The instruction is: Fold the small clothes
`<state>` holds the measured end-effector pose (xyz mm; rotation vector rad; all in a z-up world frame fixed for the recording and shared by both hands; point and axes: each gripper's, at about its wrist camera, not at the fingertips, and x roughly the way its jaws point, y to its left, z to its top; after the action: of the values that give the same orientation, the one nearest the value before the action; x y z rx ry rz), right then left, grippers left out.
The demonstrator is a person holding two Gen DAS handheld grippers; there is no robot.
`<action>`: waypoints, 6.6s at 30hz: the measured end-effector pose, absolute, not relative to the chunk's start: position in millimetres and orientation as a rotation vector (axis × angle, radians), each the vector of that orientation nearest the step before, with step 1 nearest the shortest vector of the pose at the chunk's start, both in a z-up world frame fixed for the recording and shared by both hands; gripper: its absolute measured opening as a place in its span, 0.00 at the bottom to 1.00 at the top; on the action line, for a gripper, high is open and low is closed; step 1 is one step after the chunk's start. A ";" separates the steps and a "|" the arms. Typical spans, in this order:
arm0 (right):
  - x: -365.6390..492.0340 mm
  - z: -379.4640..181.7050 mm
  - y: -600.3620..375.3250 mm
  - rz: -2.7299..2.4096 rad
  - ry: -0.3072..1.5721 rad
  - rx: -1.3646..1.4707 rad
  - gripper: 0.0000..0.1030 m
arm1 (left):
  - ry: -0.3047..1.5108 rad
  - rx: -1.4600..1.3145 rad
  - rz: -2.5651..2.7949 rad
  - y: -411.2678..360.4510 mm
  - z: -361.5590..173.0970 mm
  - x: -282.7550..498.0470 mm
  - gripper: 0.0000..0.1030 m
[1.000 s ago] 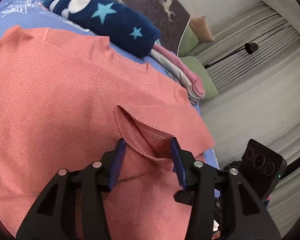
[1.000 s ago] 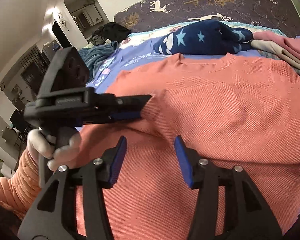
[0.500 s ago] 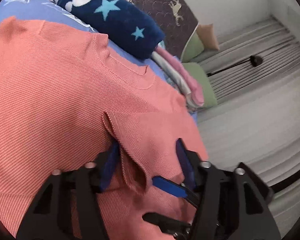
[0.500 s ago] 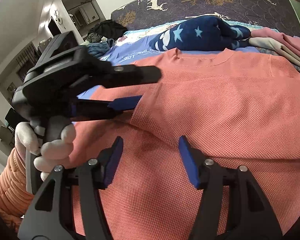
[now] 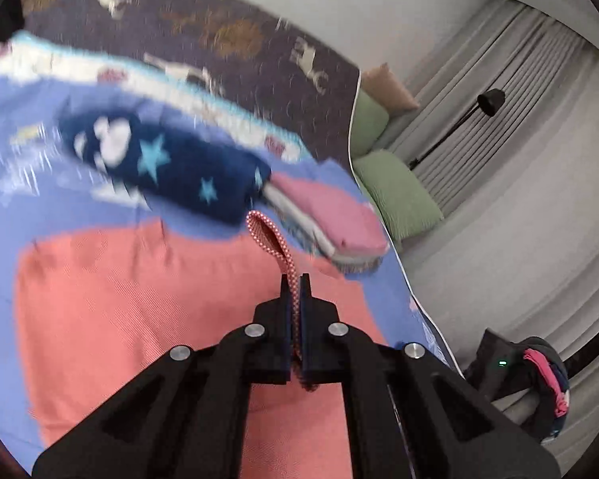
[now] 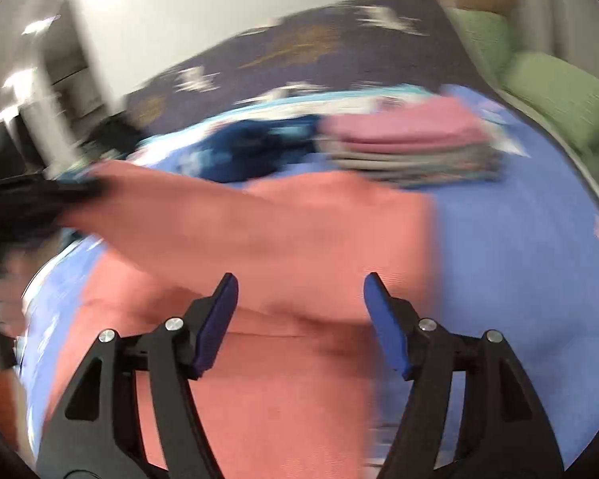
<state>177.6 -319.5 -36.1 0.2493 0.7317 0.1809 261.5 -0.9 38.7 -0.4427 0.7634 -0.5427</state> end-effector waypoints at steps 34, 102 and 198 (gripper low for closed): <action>185.2 -63.6 -303.3 0.102 0.817 0.144 0.69 | 0.900 -0.143 -0.109 103.5 -81.9 240.4 0.61; 53.9 -82.4 -339.3 0.393 0.869 0.314 0.43 | 0.909 -0.401 -0.493 124.9 -89.7 50.7 0.55; -13.9 3.1 -361.0 0.517 0.497 0.623 0.14 | 0.618 -0.593 -0.673 106.3 8.1 22.9 0.03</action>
<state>-13.9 -361.0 3.1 0.6233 0.4972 0.5168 22.9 106.3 8.1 -0.5934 0.6178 -0.6726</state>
